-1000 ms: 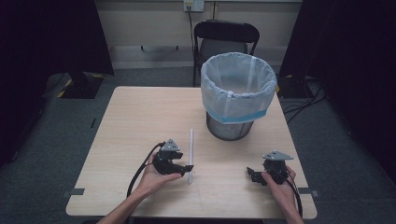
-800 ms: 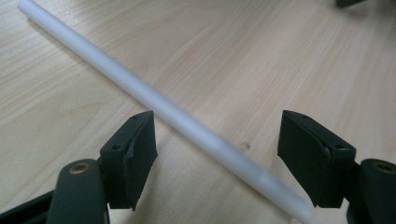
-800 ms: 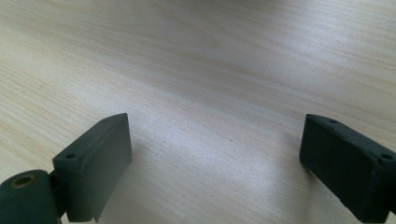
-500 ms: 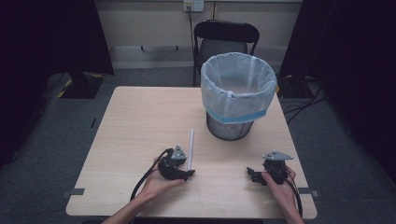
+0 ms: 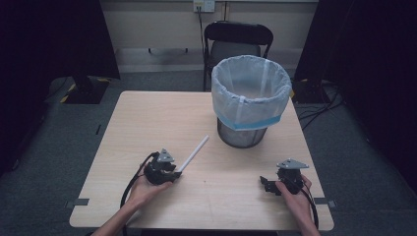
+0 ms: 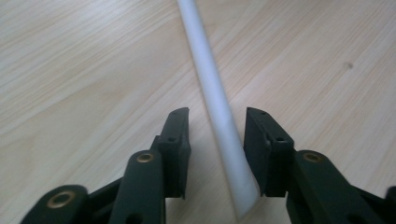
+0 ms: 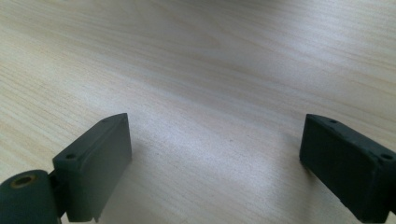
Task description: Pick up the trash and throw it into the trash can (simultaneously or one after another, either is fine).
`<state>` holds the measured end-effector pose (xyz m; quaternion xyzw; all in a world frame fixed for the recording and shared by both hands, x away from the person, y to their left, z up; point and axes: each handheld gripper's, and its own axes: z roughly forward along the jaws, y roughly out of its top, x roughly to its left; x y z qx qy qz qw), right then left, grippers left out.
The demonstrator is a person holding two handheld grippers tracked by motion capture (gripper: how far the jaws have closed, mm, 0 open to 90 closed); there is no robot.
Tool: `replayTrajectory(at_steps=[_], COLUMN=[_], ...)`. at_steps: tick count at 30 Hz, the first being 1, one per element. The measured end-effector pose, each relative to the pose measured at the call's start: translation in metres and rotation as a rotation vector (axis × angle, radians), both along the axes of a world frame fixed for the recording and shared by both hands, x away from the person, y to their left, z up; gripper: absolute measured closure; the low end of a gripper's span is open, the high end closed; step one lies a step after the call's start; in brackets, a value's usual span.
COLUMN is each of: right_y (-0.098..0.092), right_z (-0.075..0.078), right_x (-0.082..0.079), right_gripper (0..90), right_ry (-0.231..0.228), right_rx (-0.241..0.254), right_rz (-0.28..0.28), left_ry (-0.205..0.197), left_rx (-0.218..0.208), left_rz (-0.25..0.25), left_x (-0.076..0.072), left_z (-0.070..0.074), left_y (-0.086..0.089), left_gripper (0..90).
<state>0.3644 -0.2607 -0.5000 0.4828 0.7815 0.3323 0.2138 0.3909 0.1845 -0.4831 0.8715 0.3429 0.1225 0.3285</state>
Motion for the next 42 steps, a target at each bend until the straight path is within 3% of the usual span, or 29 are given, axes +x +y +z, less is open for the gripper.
replayTrajectory(at_steps=[6,16,19,25,29,39,42], right_y=[0.000,0.000,0.000,0.000,0.000,0.000,0.000], right_z=[0.000,0.000,0.000,0.000,0.000,0.000,0.000], right_x=[0.000,0.000,0.000,0.000,0.000,0.000,0.000], right_gripper=[8.3,8.4,8.4,8.4,8.4,8.4,8.4], right_ry=[-0.002,-0.002,-0.002,-0.002,-0.002,-0.002,-0.002], right_rx=[0.000,-0.001,-0.001,0.001,0.001,0.000,-0.001], right_rz=[-0.002,-0.002,-0.002,-0.003,-0.003,-0.003,-0.002], left_ry=[0.001,0.021,0.045,0.047,0.020,-0.023,-0.062], left_rx=[-0.012,-0.008,-0.044,-0.086,-0.135,-0.263,-0.295], left_rz=[-0.001,0.031,0.040,0.049,0.061,0.150,0.164], left_x=[0.004,0.004,0.006,0.007,0.008,0.012,0.010], left_z=[0.000,0.001,0.000,0.000,0.005,0.016,0.021], left_y=[0.012,0.011,0.014,0.017,0.021,0.042,0.045], left_gripper=[76.0,80.5,80.8,80.7,80.8,80.8,80.8])
